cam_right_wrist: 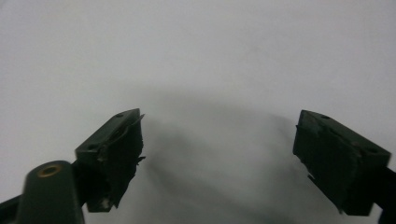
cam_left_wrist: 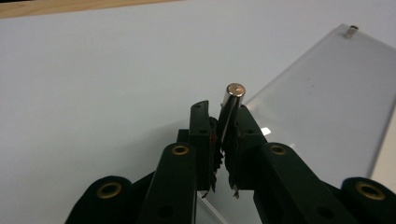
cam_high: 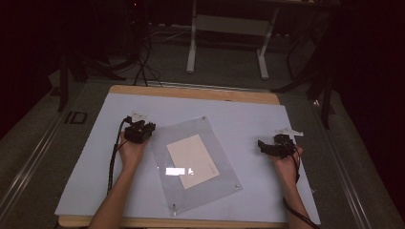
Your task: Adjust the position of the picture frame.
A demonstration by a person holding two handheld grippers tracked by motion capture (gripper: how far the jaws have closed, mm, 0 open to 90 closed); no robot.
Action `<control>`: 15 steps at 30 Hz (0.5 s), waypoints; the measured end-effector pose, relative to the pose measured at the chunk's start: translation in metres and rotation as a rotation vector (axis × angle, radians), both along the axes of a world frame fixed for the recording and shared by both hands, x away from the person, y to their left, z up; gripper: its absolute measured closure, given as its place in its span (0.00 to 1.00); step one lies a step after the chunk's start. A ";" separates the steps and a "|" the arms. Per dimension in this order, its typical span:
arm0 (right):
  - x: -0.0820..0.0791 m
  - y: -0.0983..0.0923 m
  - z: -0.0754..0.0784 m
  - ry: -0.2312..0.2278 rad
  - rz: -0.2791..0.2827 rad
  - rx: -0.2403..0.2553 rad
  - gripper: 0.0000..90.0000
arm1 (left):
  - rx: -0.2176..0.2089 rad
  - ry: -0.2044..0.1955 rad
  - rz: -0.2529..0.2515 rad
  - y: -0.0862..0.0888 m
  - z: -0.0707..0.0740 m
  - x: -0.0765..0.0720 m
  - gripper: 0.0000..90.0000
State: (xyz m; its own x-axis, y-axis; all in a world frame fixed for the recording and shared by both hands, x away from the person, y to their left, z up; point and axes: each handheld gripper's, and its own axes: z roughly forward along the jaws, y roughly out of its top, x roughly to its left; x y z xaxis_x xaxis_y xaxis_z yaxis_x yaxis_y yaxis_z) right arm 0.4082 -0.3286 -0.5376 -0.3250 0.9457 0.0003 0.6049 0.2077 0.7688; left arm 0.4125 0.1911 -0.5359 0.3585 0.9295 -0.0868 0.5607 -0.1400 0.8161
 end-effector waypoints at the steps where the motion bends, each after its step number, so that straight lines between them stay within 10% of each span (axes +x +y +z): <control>1: -0.001 0.000 0.000 -0.004 0.001 0.001 0.20 | -0.005 0.001 0.002 0.000 0.000 0.000 0.91; 15: -0.004 0.001 0.001 -0.037 0.018 0.005 0.20 | -0.007 -0.015 -0.017 -0.007 0.007 0.012 0.94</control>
State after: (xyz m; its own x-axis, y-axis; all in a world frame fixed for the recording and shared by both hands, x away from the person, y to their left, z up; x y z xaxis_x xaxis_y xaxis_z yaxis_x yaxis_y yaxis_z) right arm 0.4044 -0.3278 -0.5362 -0.3419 0.9397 -0.0073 0.5720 0.2143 0.7917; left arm 0.4248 0.1839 -0.5284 0.3752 0.9228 -0.0879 0.5458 -0.1432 0.8256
